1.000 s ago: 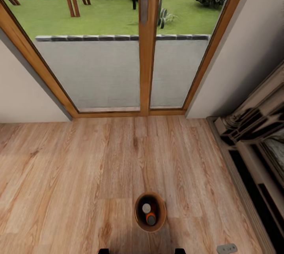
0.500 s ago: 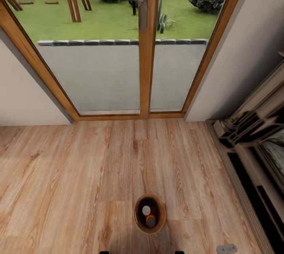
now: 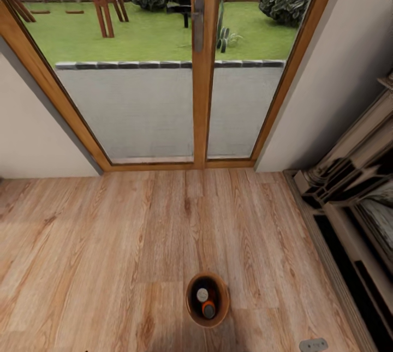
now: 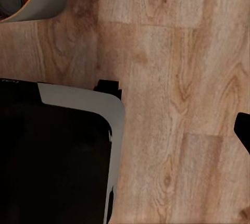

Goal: Put the three can of soda from the living room inside the tash can in the kitchen.

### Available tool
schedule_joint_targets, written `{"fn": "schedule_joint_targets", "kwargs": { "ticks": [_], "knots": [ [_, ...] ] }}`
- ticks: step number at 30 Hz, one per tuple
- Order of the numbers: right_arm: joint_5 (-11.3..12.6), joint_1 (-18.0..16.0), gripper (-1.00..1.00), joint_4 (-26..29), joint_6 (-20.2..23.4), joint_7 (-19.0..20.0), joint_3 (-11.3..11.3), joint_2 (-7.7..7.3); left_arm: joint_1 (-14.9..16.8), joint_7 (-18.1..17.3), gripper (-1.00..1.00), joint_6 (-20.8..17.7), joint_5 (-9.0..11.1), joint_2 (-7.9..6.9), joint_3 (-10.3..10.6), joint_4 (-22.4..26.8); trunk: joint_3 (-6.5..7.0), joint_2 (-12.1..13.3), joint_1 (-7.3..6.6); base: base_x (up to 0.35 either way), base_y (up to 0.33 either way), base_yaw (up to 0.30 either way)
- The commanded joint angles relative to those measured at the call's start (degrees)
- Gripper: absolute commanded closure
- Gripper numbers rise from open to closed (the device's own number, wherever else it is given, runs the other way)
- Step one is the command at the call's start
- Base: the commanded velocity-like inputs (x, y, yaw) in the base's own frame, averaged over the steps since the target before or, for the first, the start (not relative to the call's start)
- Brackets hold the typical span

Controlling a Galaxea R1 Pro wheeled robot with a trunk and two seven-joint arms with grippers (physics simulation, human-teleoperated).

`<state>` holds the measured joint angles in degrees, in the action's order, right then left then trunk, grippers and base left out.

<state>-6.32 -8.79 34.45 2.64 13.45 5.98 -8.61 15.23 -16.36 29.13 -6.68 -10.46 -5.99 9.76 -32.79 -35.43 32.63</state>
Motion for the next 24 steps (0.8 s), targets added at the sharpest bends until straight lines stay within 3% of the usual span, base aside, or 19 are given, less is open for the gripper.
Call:
{"fn": "schedule_joint_targets", "kwargs": {
  "ticks": [1,24],
  "knots": [
    [0.02,0.00,-1.00,0.00,0.00,0.00,0.00,0.00,-0.02,0.00,-1.00,0.12,0.02,0.00,0.00,0.00,0.28,0.42,-0.22,0.000,0.000,0.000],
    [0.05,0.00,-1.00,0.09,-0.18,0.00,0.00,0.09,-0.11,-0.03,-1.00,0.48,0.09,0.00,0.01,0.00,6.54,9.64,-5.27,0.000,0.000,0.000]
  ]
}}
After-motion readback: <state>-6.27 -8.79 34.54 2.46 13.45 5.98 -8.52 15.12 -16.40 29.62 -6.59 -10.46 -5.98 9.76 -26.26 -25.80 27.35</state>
